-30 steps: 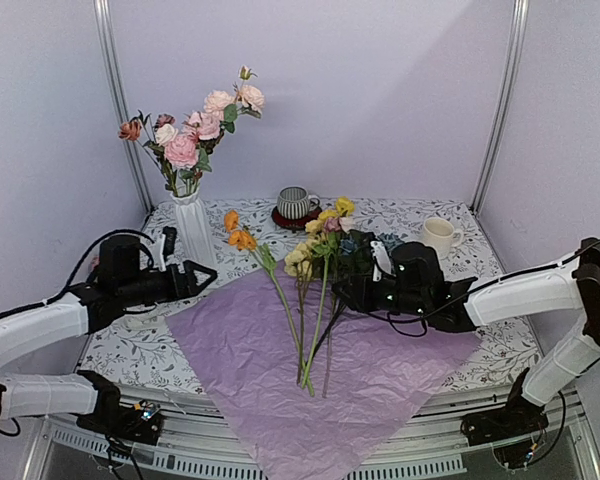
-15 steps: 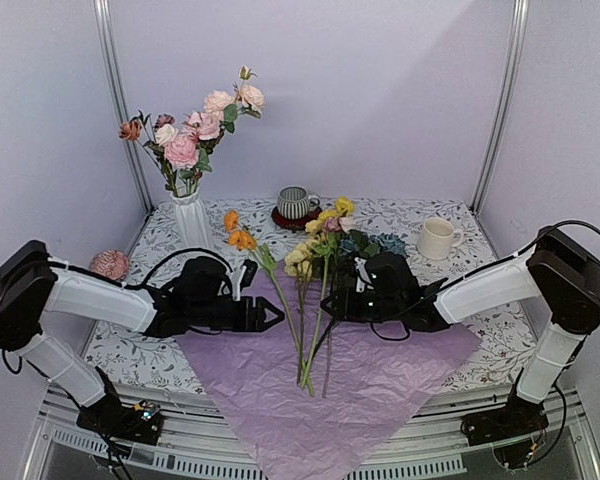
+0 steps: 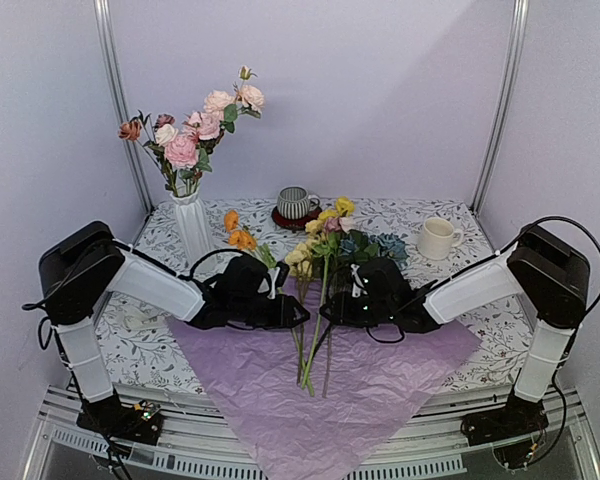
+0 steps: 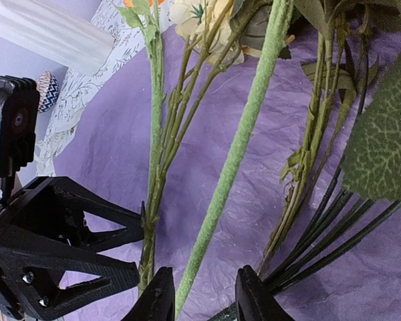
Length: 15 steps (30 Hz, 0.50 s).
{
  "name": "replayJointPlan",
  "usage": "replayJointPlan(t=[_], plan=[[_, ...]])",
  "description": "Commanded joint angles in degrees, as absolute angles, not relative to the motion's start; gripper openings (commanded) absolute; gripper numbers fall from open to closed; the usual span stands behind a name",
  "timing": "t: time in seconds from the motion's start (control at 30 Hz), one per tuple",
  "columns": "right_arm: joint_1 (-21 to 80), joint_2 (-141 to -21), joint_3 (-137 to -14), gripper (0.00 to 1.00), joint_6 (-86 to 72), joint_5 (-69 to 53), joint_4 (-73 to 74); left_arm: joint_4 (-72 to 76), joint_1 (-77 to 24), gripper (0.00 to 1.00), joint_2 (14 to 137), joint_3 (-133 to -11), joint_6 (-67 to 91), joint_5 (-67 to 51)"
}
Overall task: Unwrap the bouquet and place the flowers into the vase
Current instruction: Pick up the fake flower from the flattened wrapping paper.
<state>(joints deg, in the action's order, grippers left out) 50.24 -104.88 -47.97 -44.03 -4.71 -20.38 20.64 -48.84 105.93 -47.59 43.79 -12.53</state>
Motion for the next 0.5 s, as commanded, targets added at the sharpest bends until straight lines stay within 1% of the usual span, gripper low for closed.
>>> replayJointPlan(t=[0.0, 0.17, 0.27, 0.37, 0.47], plan=[[49.7, -106.7, -50.1, 0.33, -43.4, -4.8, -20.1, 20.8, -49.6, 0.45, 109.2, -50.8, 44.9, -13.5], [49.7, -107.5, -50.8, 0.33, -43.3, -5.3, -20.1, 20.5, -49.6, 0.41, 111.2, -52.2, 45.7, -13.1], [49.6, -107.1, -50.4, 0.33, -43.3, -4.9, -20.1, 19.5, -49.4, 0.3, 111.8, -52.6, 46.8, -11.7], [49.6, -106.0, -50.0, 0.32, -43.0, -4.1, -20.1, 21.3, -49.4, 0.13, 111.1, -51.6, 47.5, -10.8], [49.3, -103.9, -49.1, 0.32, -42.4, -2.8, -20.1, 18.8, -49.5, 0.09, 107.6, -51.1, 48.2, -7.6]])
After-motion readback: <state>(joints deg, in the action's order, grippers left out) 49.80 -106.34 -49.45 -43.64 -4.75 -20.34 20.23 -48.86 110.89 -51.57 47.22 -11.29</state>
